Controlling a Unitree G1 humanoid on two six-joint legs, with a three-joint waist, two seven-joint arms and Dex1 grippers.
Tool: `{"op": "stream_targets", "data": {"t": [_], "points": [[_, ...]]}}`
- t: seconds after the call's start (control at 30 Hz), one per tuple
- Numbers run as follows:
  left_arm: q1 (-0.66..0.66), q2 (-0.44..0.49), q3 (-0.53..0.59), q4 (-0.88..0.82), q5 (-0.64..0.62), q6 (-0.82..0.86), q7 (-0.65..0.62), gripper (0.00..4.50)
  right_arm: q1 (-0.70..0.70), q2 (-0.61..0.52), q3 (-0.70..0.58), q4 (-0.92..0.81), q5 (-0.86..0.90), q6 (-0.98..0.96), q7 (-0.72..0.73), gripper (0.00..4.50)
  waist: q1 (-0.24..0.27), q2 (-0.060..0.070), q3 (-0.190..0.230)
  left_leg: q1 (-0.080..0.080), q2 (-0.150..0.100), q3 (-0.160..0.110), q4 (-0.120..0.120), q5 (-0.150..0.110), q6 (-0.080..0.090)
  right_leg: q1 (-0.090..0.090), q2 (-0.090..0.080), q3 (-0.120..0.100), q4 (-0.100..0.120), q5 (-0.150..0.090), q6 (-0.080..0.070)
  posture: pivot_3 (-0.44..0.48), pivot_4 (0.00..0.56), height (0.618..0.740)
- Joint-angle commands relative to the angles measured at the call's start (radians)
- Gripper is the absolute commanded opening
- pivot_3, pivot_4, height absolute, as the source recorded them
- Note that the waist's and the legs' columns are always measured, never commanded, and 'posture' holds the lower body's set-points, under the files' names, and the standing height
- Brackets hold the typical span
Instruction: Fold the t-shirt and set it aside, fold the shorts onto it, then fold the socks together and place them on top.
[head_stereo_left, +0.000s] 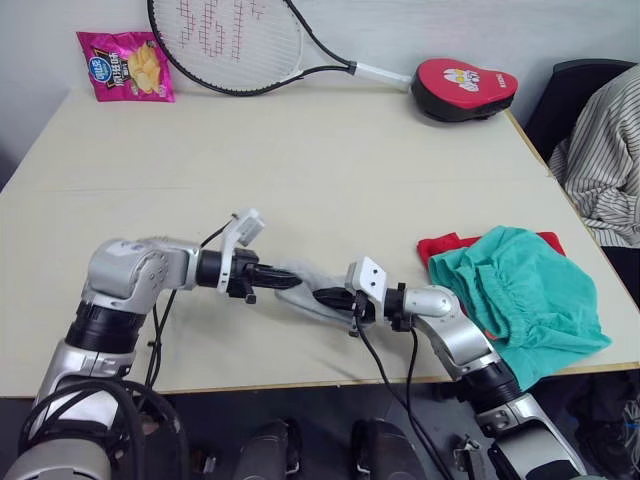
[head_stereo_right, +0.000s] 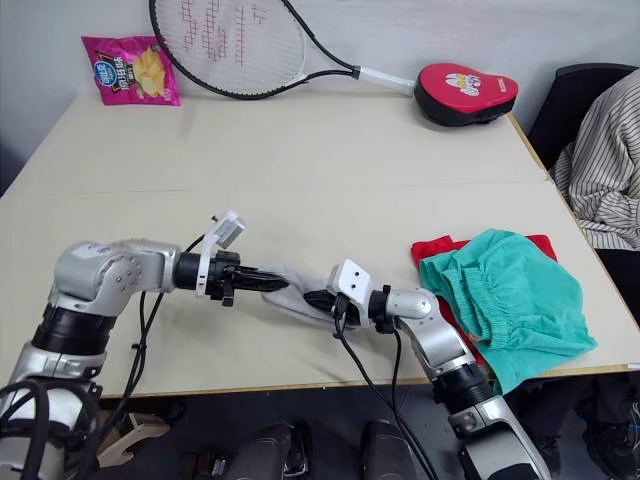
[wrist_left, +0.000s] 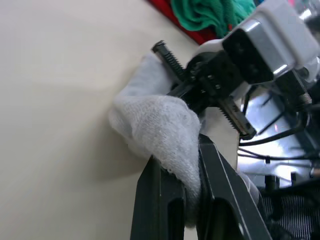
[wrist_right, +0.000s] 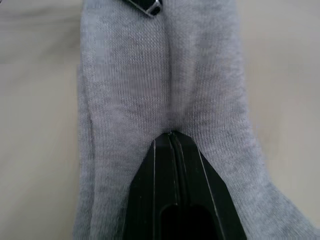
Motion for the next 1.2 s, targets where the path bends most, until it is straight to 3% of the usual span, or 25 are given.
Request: {"op": "stream_targets", "data": {"t": [0.03,0.23,0.37,0.6,0.83,0.87,0.9,0.97,1.2], "points": [[-0.057,-0.068,-0.046,0.034,0.018,-0.048,-0.037,0.01,0.036,-0.046,-0.007,-0.063,-0.020,0.052,-0.005,0.00,0.002,0.000,0.000,0.000,0.000,0.000,0.000,0.000,0.000,0.000,0.000,0.000,0.000,0.000,0.000,0.000,0.150,0.740],[-0.084,-0.228,-0.044,0.273,0.082,-0.194,-0.047,0.01,0.065,-0.089,-0.031,-0.185,-0.018,0.117,-0.046,0.00,0.003,-0.001,0.000,-0.001,0.000,0.000,0.003,0.001,0.002,0.001,0.000,-0.001,-0.002,0.000,0.000,0.000,0.150,0.740],[-0.054,-0.242,-0.104,0.300,0.151,-0.343,-0.140,0.01,0.097,-0.118,-0.056,-0.251,-0.009,0.155,-0.075,0.00,0.001,-0.001,0.001,-0.001,0.001,0.000,0.003,0.001,0.002,0.000,0.000,-0.001,-0.002,0.000,0.000,0.000,0.150,0.740],[-0.003,-0.224,-0.109,0.253,0.191,-0.427,-0.209,2.12,0.273,-0.199,-0.204,-0.470,0.084,0.237,-0.106,0.00,0.011,-0.001,0.001,-0.002,0.001,-0.001,0.003,0.000,0.002,0.000,-0.002,-0.001,-0.004,0.000,0.000,0.000,0.150,0.740],[0.069,-0.272,0.016,0.170,0.147,-0.537,-0.176,4.44,0.409,-0.275,-0.428,-0.534,0.209,0.254,-0.094,0.00,0.028,-0.001,0.001,-0.002,0.000,-0.001,0.004,-0.001,0.004,0.001,-0.003,-0.001,-0.005,0.000,0.000,0.000,0.150,0.740],[0.080,-0.279,0.039,0.169,0.145,-0.557,-0.168,4.49,0.408,-0.278,-0.467,-0.538,0.249,0.260,-0.088,0.00,0.028,-0.001,0.001,-0.002,0.000,-0.001,0.004,-0.001,0.004,0.001,-0.003,-0.001,-0.005,0.000,0.000,0.000,0.150,0.740],[0.092,-0.282,0.054,0.172,0.161,-0.609,-0.157,4.49,0.402,-0.278,-0.498,-0.544,0.285,0.271,-0.086,0.00,0.027,-0.001,0.001,-0.002,0.000,-0.001,0.004,-0.001,0.004,0.001,-0.003,-0.001,-0.004,0.000,0.000,0.000,0.150,0.740],[0.113,-0.276,0.056,0.175,0.206,-0.715,-0.157,4.02,0.389,-0.277,-0.525,-0.556,0.344,0.275,-0.067,0.00,0.026,-0.001,0.001,-0.002,0.000,-0.001,0.003,-0.001,0.004,0.001,-0.002,-0.001,-0.004,0.000,0.000,0.000,0.150,0.740],[0.164,-0.272,0.005,0.197,0.330,-0.926,-0.152,1.72,0.290,-0.233,-0.385,-0.592,0.348,0.275,-0.082,0.00,0.027,-0.001,0.001,-0.002,0.001,-0.001,0.004,-0.001,0.005,0.001,-0.002,-0.002,-0.004,0.000,0.000,0.000,0.150,0.740]]}}
